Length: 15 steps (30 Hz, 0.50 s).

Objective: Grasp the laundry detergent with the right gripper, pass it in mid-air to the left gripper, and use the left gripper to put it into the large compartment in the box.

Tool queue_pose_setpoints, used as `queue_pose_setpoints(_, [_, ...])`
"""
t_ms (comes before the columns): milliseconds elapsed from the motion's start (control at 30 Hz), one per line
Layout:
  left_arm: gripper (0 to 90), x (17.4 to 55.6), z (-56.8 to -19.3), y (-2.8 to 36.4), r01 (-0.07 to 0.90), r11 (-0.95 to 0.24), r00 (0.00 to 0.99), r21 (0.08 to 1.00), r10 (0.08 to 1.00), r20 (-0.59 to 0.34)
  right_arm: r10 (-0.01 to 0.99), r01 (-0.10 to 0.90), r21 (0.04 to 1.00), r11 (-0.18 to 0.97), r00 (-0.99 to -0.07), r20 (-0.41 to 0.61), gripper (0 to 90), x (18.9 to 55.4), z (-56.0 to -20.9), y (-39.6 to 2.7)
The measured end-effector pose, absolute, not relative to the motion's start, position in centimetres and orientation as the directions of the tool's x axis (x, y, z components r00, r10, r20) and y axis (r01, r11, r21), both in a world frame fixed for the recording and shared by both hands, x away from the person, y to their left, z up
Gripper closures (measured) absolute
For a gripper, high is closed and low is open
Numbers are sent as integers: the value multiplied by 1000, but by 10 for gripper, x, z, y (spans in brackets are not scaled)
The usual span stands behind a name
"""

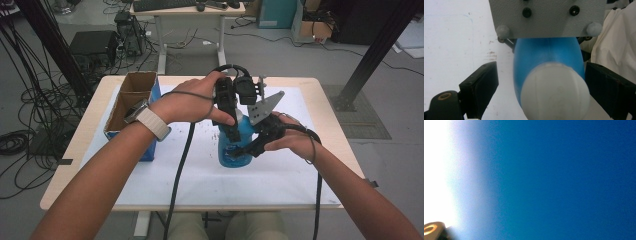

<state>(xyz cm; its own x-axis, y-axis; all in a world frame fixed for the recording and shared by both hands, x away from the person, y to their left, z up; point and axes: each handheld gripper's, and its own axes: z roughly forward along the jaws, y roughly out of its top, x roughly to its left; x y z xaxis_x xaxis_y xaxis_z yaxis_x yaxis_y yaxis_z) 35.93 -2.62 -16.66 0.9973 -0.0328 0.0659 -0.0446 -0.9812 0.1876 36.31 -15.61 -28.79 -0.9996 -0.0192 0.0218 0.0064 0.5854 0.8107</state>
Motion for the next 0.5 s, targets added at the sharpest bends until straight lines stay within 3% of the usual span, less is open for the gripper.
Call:
queue_pose_setpoints(267, [181,360,-171,-28,-55,-981,997,184,-45,56,-20,-1,809,587,-1000,14,428,363,-288,-156])
queue_pose_setpoints(500, [278,358,-174,-29,-66,-981,997,183,-59,47,-23,-16,807,590,-1000,-2,428,364,-289,-155])
